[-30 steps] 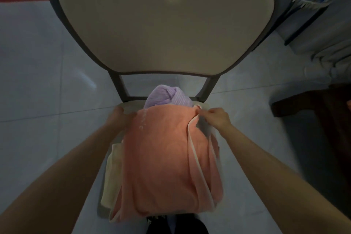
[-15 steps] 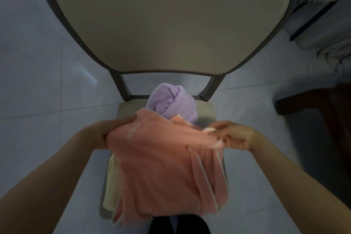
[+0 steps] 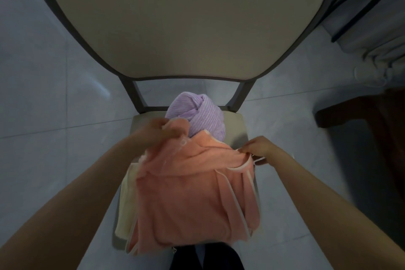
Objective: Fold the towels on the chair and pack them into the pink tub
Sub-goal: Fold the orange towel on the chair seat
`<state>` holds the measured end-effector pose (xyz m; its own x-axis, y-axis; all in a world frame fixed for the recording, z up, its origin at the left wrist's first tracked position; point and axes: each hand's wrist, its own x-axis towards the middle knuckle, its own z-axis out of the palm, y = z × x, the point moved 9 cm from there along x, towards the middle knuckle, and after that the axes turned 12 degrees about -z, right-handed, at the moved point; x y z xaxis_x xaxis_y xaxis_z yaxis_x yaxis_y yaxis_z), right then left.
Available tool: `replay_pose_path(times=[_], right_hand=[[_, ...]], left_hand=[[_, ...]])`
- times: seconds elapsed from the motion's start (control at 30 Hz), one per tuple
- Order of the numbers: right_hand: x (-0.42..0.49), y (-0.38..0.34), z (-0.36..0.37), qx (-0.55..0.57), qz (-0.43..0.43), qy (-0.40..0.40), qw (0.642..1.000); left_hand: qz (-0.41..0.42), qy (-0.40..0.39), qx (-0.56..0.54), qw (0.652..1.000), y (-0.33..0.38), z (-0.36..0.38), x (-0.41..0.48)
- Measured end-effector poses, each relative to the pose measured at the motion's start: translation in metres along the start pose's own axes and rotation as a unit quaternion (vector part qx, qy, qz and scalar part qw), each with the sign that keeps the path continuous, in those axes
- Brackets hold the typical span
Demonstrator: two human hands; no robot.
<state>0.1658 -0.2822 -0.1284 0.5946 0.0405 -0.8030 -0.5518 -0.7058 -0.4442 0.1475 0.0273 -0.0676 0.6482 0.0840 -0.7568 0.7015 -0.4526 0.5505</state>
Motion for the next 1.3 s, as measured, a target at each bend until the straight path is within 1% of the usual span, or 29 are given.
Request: replay_pose_path(times=[0.03,0.07,0.1,0.13,0.17,0.23,0.27,0.3,0.33,0.37,0.43,0.47,0.5,0.57,0.63,0.7,0.8,0.87,0.9,0.93,0.97,1.0,1.03,1.07,1.1,1.17,1.2,1.23,1.3], right_hand=[[0.003,-0.002,-0.005,-0.016,-0.009,0.018,1.000],[0.004,-0.003,-0.009,-0.026,-0.022,0.036,0.999],[0.004,-0.005,-0.014,-0.029,-0.038,0.051,0.998],[0.005,-0.007,-0.017,-0.024,-0.055,0.063,0.996],[0.002,-0.010,-0.020,-0.005,-0.075,0.073,0.995],[-0.013,-0.022,-0.027,0.065,-0.133,0.088,0.985],[-0.023,-0.031,-0.030,0.097,-0.170,0.087,0.977],[-0.036,-0.041,-0.033,0.121,-0.210,0.081,0.967],[-0.049,-0.050,-0.036,0.138,-0.247,0.071,0.956],[-0.062,-0.058,-0.038,0.147,-0.280,0.061,0.947],[-0.085,-0.070,-0.045,0.156,-0.336,0.051,0.927],[-0.094,-0.074,-0.049,0.157,-0.355,0.054,0.920],[-0.100,-0.075,-0.054,0.155,-0.370,0.061,0.914],[-0.110,-0.079,-0.064,0.152,-0.394,0.082,0.903],[-0.116,-0.083,-0.072,0.161,-0.411,0.098,0.892],[-0.124,-0.088,-0.078,0.160,-0.427,0.107,0.883],[-0.131,-0.091,-0.082,0.170,-0.413,0.087,0.891],[-0.133,-0.090,-0.081,0.191,-0.391,0.047,0.899],[-0.136,-0.091,-0.080,0.197,-0.386,0.023,0.901],[-0.138,-0.092,-0.079,0.197,-0.385,0.003,0.902],[-0.141,-0.094,-0.077,0.193,-0.388,-0.014,0.901],[-0.144,-0.096,-0.075,0.187,-0.393,-0.027,0.900],[-0.146,-0.099,-0.074,0.184,-0.399,-0.038,0.898],[-0.149,-0.102,-0.071,0.183,-0.404,-0.048,0.895],[-0.151,-0.105,-0.070,0.181,-0.411,-0.056,0.892],[-0.154,-0.112,-0.068,0.180,-0.422,-0.070,0.886],[-0.155,-0.115,-0.068,0.179,-0.425,-0.073,0.884],[-0.156,-0.117,-0.069,0.175,-0.427,-0.071,0.884],[-0.154,-0.117,-0.073,0.163,-0.422,-0.057,0.890]], left_hand=[[0.020,0.091,0.077,0.993,0.010,-0.013,0.000],[0.046,0.165,0.140,0.975,0.024,-0.024,-0.004],[0.072,0.210,0.171,0.960,0.033,-0.030,-0.007],[0.101,0.223,0.171,0.954,0.042,-0.032,-0.011],[0.128,0.201,0.161,0.958,0.049,-0.029,-0.014],[0.174,0.090,0.184,0.963,0.065,-0.008,-0.018],[0.191,0.038,0.227,0.954,0.071,0.007,-0.018],[0.202,0.008,0.271,0.941,0.073,0.019,-0.014],[0.197,0.001,0.303,0.932,0.074,0.025,-0.011],[0.185,0.014,0.330,0.926,0.076,0.027,-0.006],[0.174,0.066,0.412,0.892,0.082,0.031,0.003],[0.185,0.068,0.444,0.874,0.086,0.039,0.004],[0.209,0.045,0.451,0.867,0.090,0.049,0.004],[0.239,-0.062,0.413,0.877,0.096,0.072,-0.006],[0.219,-0.143,0.420,0.869,0.095,0.091,-0.014],[0.189,-0.166,0.443,0.860,0.091,0.098,-0.017],[0.173,-0.178,0.422,0.872,0.090,0.094,-0.012],[0.105,-0.218,0.427,0.871,0.074,0.084,-0.006],[0.063,-0.261,0.404,0.875,0.065,0.082,-0.008],[0.030,-0.313,0.342,0.885,0.063,0.082,-0.017],[0.010,-0.361,0.246,0.900,0.065,0.084,-0.026],[-0.005,-0.390,0.139,0.910,0.070,0.085,-0.031],[-0.011,-0.406,0.048,0.913,0.078,0.085,-0.036],[0.001,-0.418,0.017,0.908,0.085,0.085,-0.041],[0.024,-0.424,0.033,0.905,0.091,0.089,-0.047],[0.064,-0.402,0.171,0.897,0.096,0.100,-0.052],[0.060,-0.367,0.263,0.890,0.092,0.101,-0.052],[0.053,-0.316,0.344,0.883,0.087,0.097,-0.048],[0.071,-0.174,0.456,0.870,0.076,0.076,-0.031]])
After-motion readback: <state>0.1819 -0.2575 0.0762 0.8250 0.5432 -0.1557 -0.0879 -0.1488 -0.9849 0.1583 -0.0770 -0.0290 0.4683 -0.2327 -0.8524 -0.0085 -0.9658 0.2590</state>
